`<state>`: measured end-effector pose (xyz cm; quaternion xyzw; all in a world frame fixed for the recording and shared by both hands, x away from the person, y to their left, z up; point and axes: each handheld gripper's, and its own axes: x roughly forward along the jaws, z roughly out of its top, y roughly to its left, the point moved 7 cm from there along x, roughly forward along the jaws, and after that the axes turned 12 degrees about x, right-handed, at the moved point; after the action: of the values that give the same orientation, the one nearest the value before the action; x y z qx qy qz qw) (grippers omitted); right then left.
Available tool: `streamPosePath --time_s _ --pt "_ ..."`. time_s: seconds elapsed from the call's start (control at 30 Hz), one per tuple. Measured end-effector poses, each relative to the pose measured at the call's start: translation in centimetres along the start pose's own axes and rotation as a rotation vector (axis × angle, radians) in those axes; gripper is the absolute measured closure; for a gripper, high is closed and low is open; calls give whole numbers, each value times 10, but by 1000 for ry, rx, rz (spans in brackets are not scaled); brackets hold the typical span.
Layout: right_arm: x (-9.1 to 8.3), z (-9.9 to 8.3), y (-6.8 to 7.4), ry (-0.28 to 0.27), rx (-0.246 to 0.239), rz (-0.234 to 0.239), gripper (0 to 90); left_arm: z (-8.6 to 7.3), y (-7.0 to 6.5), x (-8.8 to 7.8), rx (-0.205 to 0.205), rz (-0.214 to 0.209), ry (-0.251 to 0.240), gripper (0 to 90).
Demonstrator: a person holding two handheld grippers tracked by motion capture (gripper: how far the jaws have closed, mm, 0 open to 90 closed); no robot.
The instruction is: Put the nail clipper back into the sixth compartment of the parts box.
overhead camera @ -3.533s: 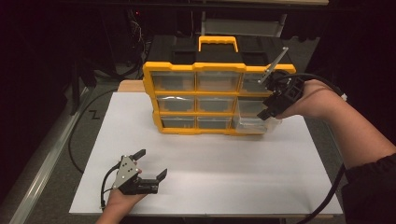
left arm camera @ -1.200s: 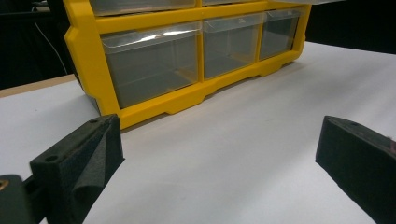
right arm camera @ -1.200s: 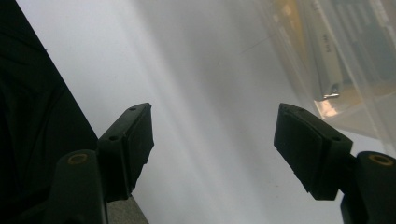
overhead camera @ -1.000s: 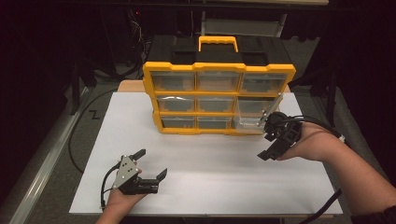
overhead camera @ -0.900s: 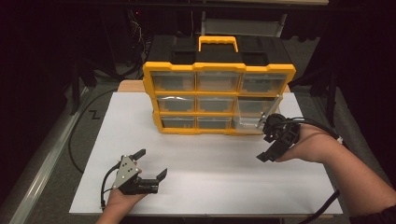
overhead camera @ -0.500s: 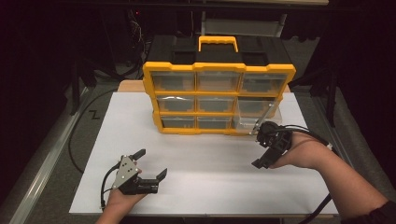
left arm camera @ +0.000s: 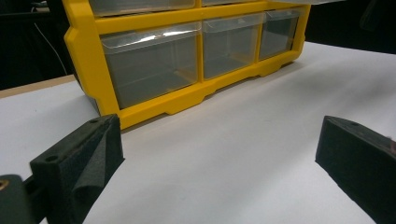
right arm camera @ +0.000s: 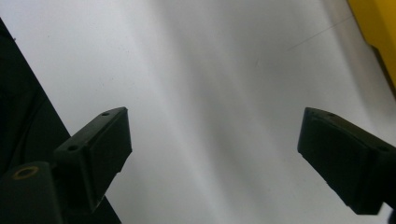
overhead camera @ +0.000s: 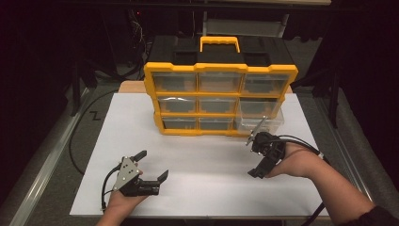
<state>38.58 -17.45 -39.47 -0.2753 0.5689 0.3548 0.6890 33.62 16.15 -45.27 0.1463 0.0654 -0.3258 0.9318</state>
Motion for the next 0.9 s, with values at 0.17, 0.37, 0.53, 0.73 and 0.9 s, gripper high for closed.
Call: streamPosePath --time_s 0.17,0.37,0.53,0.73,0.9 --pt "13 -1 1 2 15 -12 22 0 0 0 1 -1 2 16" --pt "30 -2 3 3 17 -16 7 0 0 0 2 -2 3 15" --pt "44 -4 4 12 21 -18 7 0 0 0 2 -3 5 15" --pt "59 -5 4 6 32 -29 7 -1 0 0 2 -5 6 15" --pt "68 -4 3 -33 42 -46 7 -1 -1 0 4 -8 8 16"
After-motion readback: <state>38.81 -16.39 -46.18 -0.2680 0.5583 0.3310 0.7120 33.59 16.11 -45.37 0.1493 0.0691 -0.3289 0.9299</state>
